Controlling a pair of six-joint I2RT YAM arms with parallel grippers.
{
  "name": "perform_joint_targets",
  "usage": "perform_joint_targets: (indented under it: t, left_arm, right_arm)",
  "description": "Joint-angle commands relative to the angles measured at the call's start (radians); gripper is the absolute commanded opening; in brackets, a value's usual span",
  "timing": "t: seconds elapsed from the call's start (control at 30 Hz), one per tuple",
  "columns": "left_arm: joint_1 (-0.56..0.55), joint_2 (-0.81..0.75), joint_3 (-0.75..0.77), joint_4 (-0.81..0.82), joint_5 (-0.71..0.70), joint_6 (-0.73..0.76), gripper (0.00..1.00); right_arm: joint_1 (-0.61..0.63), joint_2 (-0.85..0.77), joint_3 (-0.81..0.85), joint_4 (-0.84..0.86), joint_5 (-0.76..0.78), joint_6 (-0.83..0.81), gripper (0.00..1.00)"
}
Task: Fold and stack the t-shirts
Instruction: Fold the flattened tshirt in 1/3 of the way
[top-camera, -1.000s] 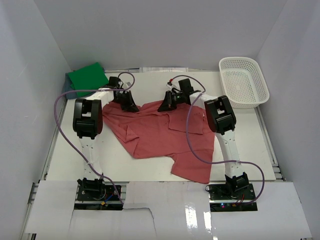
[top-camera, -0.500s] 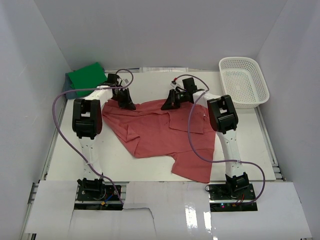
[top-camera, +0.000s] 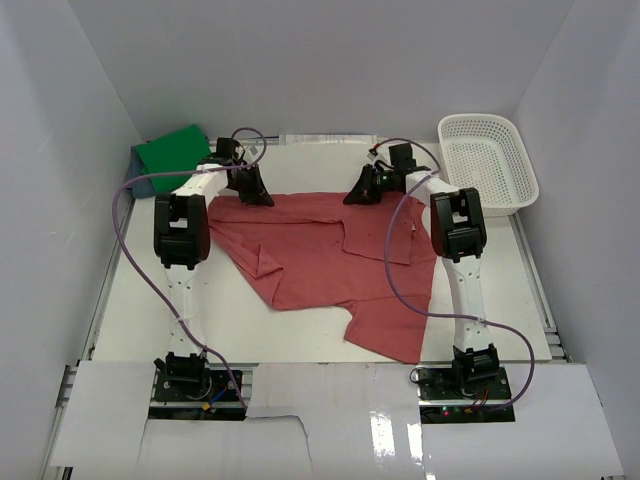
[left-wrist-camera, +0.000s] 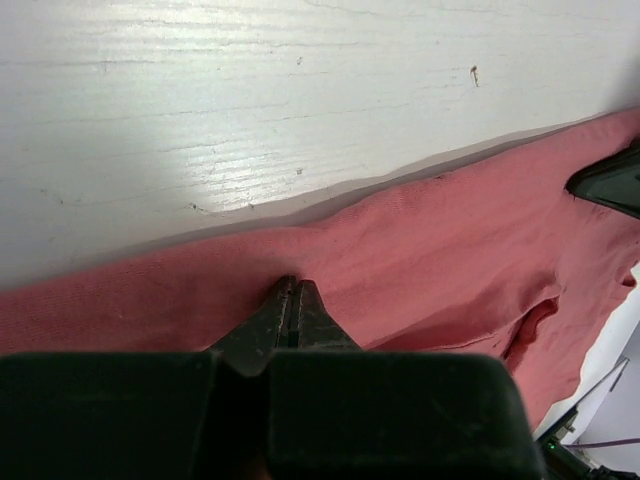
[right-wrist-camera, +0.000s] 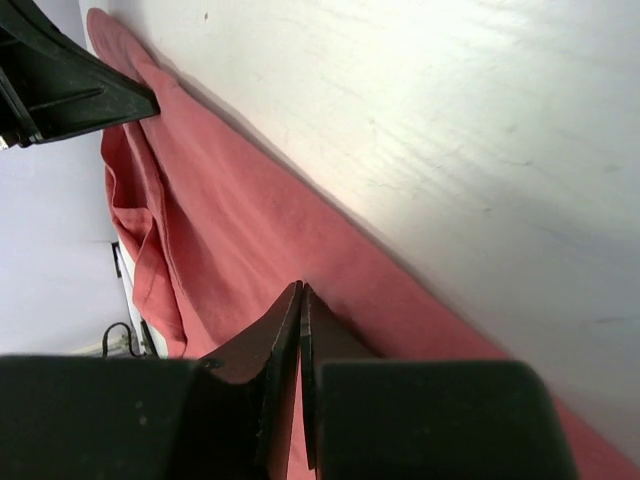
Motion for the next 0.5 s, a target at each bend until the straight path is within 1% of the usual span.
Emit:
perform_joint_targets:
  t: [0.0, 0.17, 0.33, 0.47]
  left_arm:
    - [0.005, 0.021, 0.023, -0.014, -0.021, 0.006, 0.00]
    - [0.006, 0.027, 0.056, -0.016, -0.036, 0.014, 0.00]
    - [0.008, 0.055, 0.103, -0.028, -0.013, 0.003, 0.00]
    - [0.009, 0.069, 0.194, -0.046, 0.005, 0.000, 0.00]
  right_arm:
    - [-0.011, 0.031, 0.060, -0.043, 0.028, -0.020, 0.08]
    - [-0.025, 0.047, 0.094, -0.065, 0.031, -0.014, 0.09]
    - [-0.040, 0.045, 0.103, -0.071, 0.028, -0.014, 0.09]
    - [-0.048, 0.011, 0.101, -0.080, 0.005, -0.037, 0.09]
